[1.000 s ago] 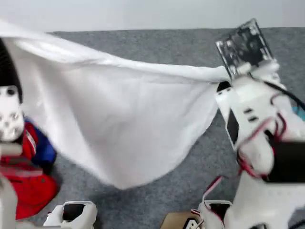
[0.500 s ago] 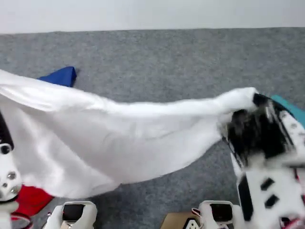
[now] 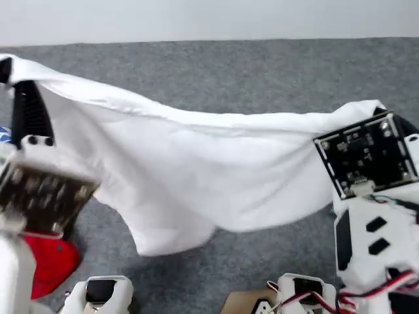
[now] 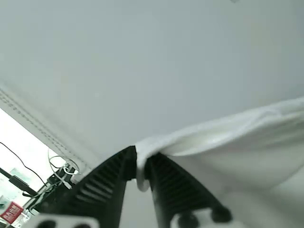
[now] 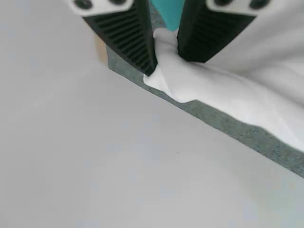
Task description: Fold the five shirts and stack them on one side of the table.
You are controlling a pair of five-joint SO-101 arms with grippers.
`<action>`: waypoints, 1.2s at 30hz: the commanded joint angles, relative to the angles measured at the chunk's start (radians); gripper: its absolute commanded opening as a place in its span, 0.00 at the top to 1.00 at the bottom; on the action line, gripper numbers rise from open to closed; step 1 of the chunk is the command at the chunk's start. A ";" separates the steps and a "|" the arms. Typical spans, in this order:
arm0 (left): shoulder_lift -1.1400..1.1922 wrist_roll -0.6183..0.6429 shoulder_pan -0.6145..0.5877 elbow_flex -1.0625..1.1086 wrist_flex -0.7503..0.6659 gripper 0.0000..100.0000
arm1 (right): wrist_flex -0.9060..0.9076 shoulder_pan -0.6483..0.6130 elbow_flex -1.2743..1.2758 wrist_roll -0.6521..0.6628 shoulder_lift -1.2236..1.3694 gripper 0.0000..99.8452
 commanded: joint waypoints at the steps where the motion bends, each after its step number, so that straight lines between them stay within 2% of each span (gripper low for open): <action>1: -0.044 -0.012 -0.005 -0.041 -0.080 1.00 | 0.007 0.018 -0.028 0.058 -0.061 0.99; 8: -0.157 -0.014 -0.006 -0.053 -0.150 1.00 | 0.107 0.018 -0.028 0.147 -0.191 0.99; 15: -0.190 -0.015 -0.008 -0.042 -0.215 1.00 | 0.197 0.018 0.005 0.172 -0.208 0.99; 20: -0.133 -0.015 -0.008 0.139 -0.213 1.00 | 0.162 0.012 0.218 0.167 -0.134 0.99; 24: -0.077 -0.017 0.000 0.390 -0.232 1.00 | 0.013 0.012 0.446 0.169 -0.064 0.99; 26: -0.031 -0.017 0.002 0.529 -0.295 1.00 | -0.096 0.012 0.560 0.172 -0.024 0.99; 31: 0.143 -0.017 -0.006 0.837 -0.634 1.00 | -0.417 0.012 0.799 0.172 0.117 0.99; 36: 0.382 -0.017 -0.008 0.929 -0.957 1.00 | -0.723 0.012 0.891 0.170 0.308 0.99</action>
